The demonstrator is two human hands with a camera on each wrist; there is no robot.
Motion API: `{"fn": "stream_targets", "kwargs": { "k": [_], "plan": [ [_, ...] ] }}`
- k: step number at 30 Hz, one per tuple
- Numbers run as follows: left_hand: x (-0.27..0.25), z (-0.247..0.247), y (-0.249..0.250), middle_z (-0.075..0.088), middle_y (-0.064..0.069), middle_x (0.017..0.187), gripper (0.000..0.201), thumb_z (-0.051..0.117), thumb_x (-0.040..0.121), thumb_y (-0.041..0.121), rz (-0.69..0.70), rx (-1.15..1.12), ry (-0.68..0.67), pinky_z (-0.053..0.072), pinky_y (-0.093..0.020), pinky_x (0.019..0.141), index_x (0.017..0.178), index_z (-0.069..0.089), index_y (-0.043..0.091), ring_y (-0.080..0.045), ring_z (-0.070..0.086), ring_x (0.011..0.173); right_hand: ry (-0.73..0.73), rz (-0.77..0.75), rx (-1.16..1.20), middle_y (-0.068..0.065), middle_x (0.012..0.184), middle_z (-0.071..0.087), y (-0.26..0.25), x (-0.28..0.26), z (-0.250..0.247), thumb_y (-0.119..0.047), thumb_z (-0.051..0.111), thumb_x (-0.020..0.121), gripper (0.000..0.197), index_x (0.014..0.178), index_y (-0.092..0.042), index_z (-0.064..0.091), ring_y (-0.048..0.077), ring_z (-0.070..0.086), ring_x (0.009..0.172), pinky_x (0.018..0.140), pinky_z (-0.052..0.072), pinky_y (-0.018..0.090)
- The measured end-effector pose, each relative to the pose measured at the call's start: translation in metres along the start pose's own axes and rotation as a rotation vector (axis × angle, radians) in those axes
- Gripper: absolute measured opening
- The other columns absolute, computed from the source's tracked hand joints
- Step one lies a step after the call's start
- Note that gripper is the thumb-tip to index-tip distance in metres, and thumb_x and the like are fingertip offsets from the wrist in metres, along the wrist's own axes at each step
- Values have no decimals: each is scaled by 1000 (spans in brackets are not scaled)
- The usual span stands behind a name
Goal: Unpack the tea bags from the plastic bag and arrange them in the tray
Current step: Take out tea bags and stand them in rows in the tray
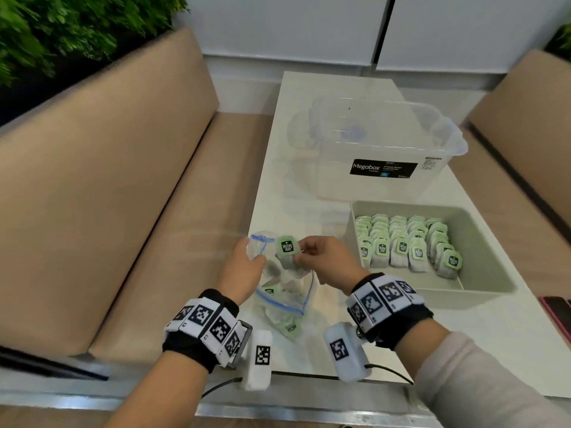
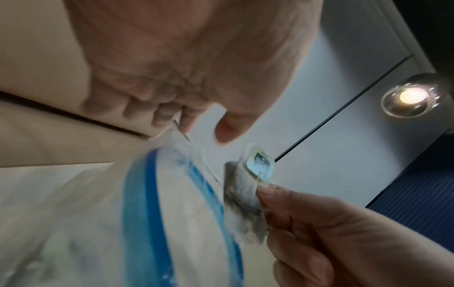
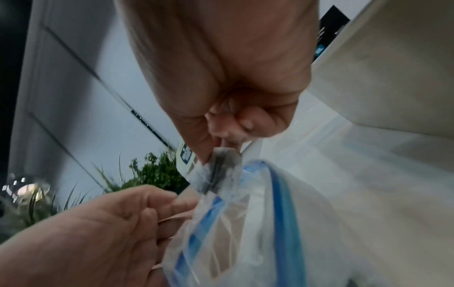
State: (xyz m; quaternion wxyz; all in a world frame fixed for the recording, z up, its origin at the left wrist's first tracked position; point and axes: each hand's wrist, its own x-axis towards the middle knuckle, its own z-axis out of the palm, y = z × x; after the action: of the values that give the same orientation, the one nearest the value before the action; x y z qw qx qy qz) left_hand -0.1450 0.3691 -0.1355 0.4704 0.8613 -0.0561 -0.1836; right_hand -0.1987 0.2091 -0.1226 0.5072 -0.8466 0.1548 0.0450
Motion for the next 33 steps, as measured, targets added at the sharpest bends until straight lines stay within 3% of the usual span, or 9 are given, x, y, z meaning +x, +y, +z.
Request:
{"fn": "stream_targets", "kwargs": {
  "k": [3, 8, 11, 13, 17, 21, 26, 29, 33],
  "plan": [
    [-5, -3, 13, 50, -4, 138, 35, 54, 92, 30, 158, -124, 142, 33, -28, 106, 123, 58, 14, -14, 46, 126, 4, -25, 206, 7, 69, 62, -9, -7, -8, -8, 61, 87, 15, 79, -20, 64, 4, 35, 31, 35, 31, 18],
    [-8, 1, 37, 68, -18, 93, 12, 62, 88, 21, 197, -322, -22, 58, -26, 66, 85, 64, 9, -20, 66, 81, -20, -85, 317, -3, 56, 62, -25, -14, -17, -8, 62, 88, 6, 93, -11, 65, 3, 35, 29, 33, 31, 15],
    [-3, 5, 42, 64, -23, 91, 22, 59, 90, 14, 134, -508, -27, 55, -20, 57, 94, 57, -8, -17, 68, 73, 24, -83, 394, -10, 46, 57, -25, -17, -24, -12, 60, 90, 12, 101, -11, 62, 6, 35, 28, 34, 29, 15],
    [-3, 9, 45, 65, -14, 84, 19, 58, 91, 14, 98, -616, -37, 54, -17, 57, 91, 56, -4, -10, 67, 66, 63, -94, 400, -7, 49, 56, -22, -20, -29, -4, 52, 90, 17, 102, -14, 59, 8, 35, 28, 35, 28, 17],
    [0, 16, 53, 64, -8, 81, 18, 54, 93, 14, 8, -769, -72, 53, -14, 54, 76, 53, 8, -9, 64, 64, 232, -347, 73, -11, 90, 60, -7, -25, -37, 11, 51, 74, 45, 93, -29, 57, 7, 38, 42, 49, 36, 16],
    [1, 26, 65, 66, -8, 85, 15, 54, 93, 14, -16, -772, -151, 52, -14, 52, 79, 53, 8, -7, 67, 61, 339, -552, -222, -17, 93, 54, 2, -22, -51, -6, 71, 75, 24, 90, -25, 69, 5, 45, 55, 60, 42, 19],
    [2, 38, 77, 68, -2, 93, 18, 47, 97, 22, -7, -703, -160, 55, -29, 71, 84, 54, 11, -17, 68, 79, 332, -461, -82, -24, 70, 59, 4, -20, -84, -12, 71, 81, 19, 73, -28, 62, 0, 47, 54, 57, 37, 14],
    [4, 36, 79, 71, 5, 96, 18, 43, 98, 24, 87, -613, -149, 51, -35, 85, 91, 57, 14, -14, 65, 96, 293, -313, 13, -13, 67, 59, 2, -18, -108, -11, 65, 85, 26, 73, -31, 54, -3, 48, 47, 53, 36, 18],
    [-4, 44, 88, 72, 8, 102, 23, 49, 95, 20, 239, -473, -311, 50, -41, 94, 106, 61, 4, -10, 68, 94, 261, -240, 7, -3, 69, 62, -2, -17, -138, -11, 63, 87, 23, 76, -30, 56, 0, 42, 39, 48, 35, 20]
  ]
}}
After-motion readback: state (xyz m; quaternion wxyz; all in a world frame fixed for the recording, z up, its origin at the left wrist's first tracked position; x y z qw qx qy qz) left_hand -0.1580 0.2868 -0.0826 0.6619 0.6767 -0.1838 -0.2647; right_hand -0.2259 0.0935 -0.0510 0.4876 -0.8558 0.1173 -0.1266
